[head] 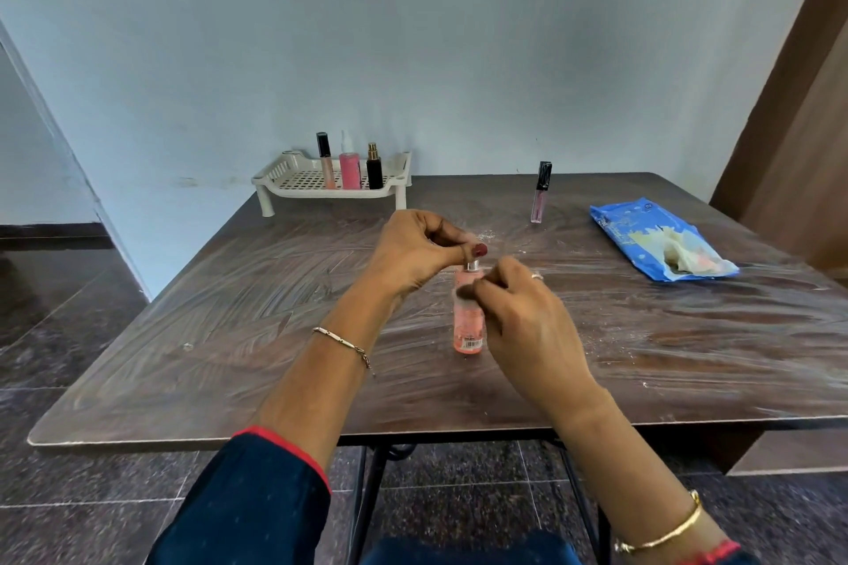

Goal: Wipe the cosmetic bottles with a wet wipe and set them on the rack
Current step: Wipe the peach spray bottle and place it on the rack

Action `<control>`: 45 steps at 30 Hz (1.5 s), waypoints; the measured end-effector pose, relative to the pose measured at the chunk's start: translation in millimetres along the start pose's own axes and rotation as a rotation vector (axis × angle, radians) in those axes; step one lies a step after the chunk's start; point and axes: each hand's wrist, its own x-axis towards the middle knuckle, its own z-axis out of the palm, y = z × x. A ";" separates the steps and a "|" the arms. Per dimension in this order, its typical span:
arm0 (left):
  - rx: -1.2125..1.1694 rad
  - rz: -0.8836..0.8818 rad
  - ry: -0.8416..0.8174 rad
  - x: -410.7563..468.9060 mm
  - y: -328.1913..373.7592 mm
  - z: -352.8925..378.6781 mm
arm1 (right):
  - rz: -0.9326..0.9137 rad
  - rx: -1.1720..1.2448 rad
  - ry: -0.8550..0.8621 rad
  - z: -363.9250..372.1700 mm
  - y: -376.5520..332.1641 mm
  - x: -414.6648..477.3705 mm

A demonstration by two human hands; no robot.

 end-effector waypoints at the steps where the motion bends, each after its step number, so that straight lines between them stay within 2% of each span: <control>1: -0.006 -0.002 -0.011 -0.1 1.1 -0.4 | -0.005 0.005 0.050 -1.3 0.8 5.6; 4: 0.001 -0.002 -0.015 -0.1 2.6 -1.4 | -0.006 0.012 0.108 -0.9 1.7 14.3; 14: -0.045 -0.011 -0.046 -0.1 2.0 2.9 | -0.007 0.002 0.058 -0.5 2.4 1.5; 19: 0.007 -0.063 -0.053 6.1 1.3 -0.7 | -0.009 -0.055 -0.098 10.4 -2.0 -17.1; 29: 0.128 -0.079 -0.064 16.1 3.7 5.7 | 0.051 -0.096 -0.242 6.3 -9.2 -35.1; 33: 0.075 -0.092 -0.093 13.5 10.5 13.1 | 0.048 -0.081 -0.152 3.4 0.5 -24.1; 38: 0.223 -0.016 -0.074 14.0 13.2 24.0 | 0.038 -0.061 0.115 -1.8 15.8 2.2; 45: 0.223 -0.030 -0.064 15.5 11.7 22.1 | 0.050 -0.040 0.120 3.5 15.4 -1.8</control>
